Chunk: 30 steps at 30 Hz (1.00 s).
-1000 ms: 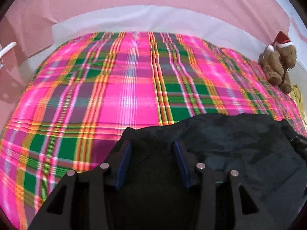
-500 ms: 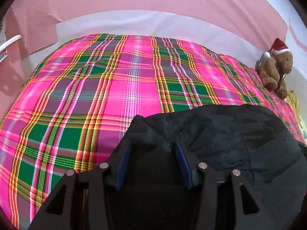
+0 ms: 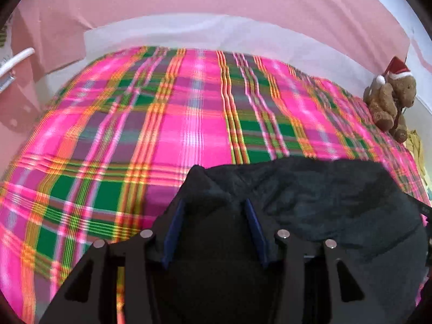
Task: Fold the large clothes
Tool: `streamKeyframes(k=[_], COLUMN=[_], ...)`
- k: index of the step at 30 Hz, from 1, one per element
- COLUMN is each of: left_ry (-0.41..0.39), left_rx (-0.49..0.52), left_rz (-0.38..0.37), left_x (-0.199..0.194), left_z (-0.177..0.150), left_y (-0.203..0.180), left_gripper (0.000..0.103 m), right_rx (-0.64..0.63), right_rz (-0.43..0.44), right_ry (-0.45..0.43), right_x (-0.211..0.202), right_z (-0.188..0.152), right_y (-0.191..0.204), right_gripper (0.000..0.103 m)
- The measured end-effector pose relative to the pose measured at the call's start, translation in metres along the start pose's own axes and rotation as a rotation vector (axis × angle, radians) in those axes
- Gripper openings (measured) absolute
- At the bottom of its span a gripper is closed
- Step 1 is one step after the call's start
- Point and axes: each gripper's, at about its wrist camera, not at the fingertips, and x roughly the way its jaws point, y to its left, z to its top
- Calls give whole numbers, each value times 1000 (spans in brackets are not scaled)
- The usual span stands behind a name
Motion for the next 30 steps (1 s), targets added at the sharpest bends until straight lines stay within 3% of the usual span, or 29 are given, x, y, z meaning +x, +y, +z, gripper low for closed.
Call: streamKeyframes(k=[5, 7, 10, 13, 19, 22, 24, 26, 28, 30], left_ry=[-84, -92, -60, 17, 8, 24, 27, -25, -80, -82], left_rx=[28, 51, 120, 148, 123, 106, 90, 102, 127, 108], left_rz=[-55, -123, -196, -168, -168, -165, -183, -182, -121, -48], left_x=[-60, -74, -67, -31, -5, -14, -34, -56, -67, -60], left_z=[-5, -13, -26, -40, -47, -45, -41, -35, -27, -22], left_y=[-22, -45, -86, -106, -104, -104, -99, -88, -71, -48], left_gripper=[48, 48, 48, 49, 49, 48, 46, 46, 46, 46], right_rx=[-71, -117, -167, -178, -158, -125, -112, -104, -70, -44], right_rz=[81, 113, 62, 70, 61, 90, 84, 59, 24, -5], right_ry=[-66, -45, 18, 36, 58, 46, -16, -61, -51, -13], right_x=[-52, -50, -27, -4, 7, -8, -32, -44, -38, -17], right_z=[-16, -27, -40, -47, -48, -43, -39, -35, -32, -38], right_y=[29, 49, 60, 57, 53, 46, 38, 27, 10, -5], right_gripper=[57, 57, 57, 57, 57, 57, 57, 57, 57, 57])
